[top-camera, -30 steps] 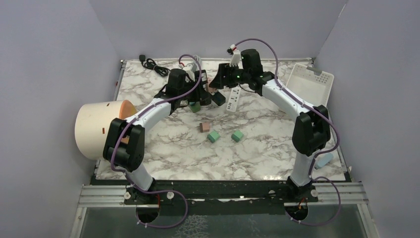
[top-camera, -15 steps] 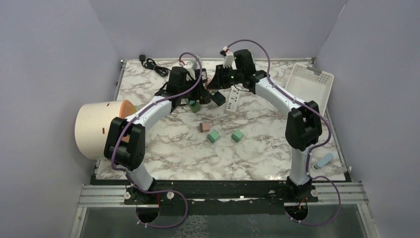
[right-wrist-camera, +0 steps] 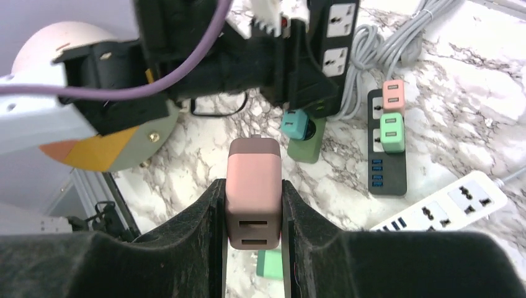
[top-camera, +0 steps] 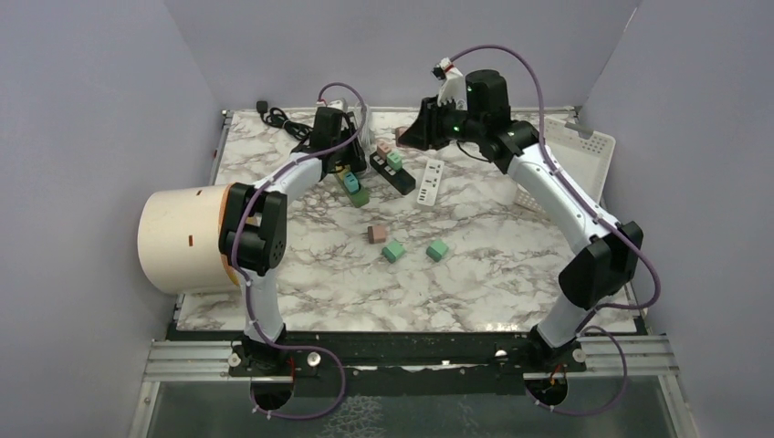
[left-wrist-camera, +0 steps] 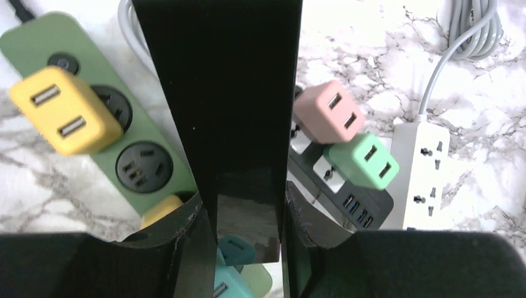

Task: Pull the plug off the socket

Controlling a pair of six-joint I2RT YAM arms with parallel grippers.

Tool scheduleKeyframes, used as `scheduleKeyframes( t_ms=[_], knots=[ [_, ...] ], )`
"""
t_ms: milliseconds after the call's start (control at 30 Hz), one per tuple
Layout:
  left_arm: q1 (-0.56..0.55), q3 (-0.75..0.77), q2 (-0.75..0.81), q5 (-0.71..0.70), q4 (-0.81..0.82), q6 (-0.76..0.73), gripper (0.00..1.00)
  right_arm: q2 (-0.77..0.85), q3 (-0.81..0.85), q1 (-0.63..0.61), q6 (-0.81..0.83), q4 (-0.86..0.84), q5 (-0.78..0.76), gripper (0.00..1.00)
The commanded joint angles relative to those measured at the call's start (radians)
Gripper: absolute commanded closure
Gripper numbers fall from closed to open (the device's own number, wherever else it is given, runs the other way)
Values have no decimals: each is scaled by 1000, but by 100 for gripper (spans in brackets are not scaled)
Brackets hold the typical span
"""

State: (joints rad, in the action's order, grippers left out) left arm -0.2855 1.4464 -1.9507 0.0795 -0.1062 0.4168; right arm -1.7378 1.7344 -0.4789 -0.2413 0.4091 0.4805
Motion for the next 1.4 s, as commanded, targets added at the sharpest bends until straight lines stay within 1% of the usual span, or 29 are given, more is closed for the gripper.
scheduleKeyframes(
  t_ms=[0,67,133,233,267,333,400,533,567,600,667,700,833,933,1033,1100,1133,1200,1267,1367],
  knots=[
    [-7,158,-76,58,19,-69,100,59,-117,-7,37,51,14,99],
    [-5,254,-134,124,-3,-85,100,93,-215,1,35,47,-2,99],
    [5,371,-214,181,-43,-86,100,141,-341,47,6,6,49,99],
    [28,499,-315,241,-93,-71,100,218,-553,175,-80,-87,163,99],
    [40,523,-342,261,-98,-55,96,250,-612,221,-106,-114,183,99],
    [66,549,-379,299,-99,-21,84,280,-710,289,-151,-144,161,99],
    [89,547,-387,312,-99,5,70,301,-783,333,-178,-163,110,99],
    [100,500,-333,311,-88,-1,39,288,-880,382,-221,-243,69,99],
    [100,480,-313,325,-79,0,16,276,-893,389,-233,-262,65,99],
    [100,460,-295,346,-70,4,3,262,-901,395,-243,-275,59,99],
    [99,413,-256,371,-63,4,1,225,-904,400,-257,-296,61,98],
    [98,380,-234,371,-54,2,1,205,-901,402,-262,-302,64,95],
    [98,249,-131,382,-4,2,1,136,-888,404,-277,-317,52,75],
    [98,170,-50,391,19,9,1,108,-874,404,-282,-305,44,62],
    [97,86,31,397,48,16,1,99,-870,404,-282,-283,27,49],
    [97,52,76,395,51,7,1,117,-880,403,-264,-290,30,43],
    [97,40,96,392,46,0,1,139,-880,397,-255,-286,23,37],
    [97,24,133,390,28,-19,1,199,-868,371,-213,-266,-23,33],
    [97,9,158,388,11,-34,1,257,-829,322,-151,-228,-95,32],
    [100,-27,195,374,7,-39,1,264,-727,160,-40,-156,-257,31]
  ],
)
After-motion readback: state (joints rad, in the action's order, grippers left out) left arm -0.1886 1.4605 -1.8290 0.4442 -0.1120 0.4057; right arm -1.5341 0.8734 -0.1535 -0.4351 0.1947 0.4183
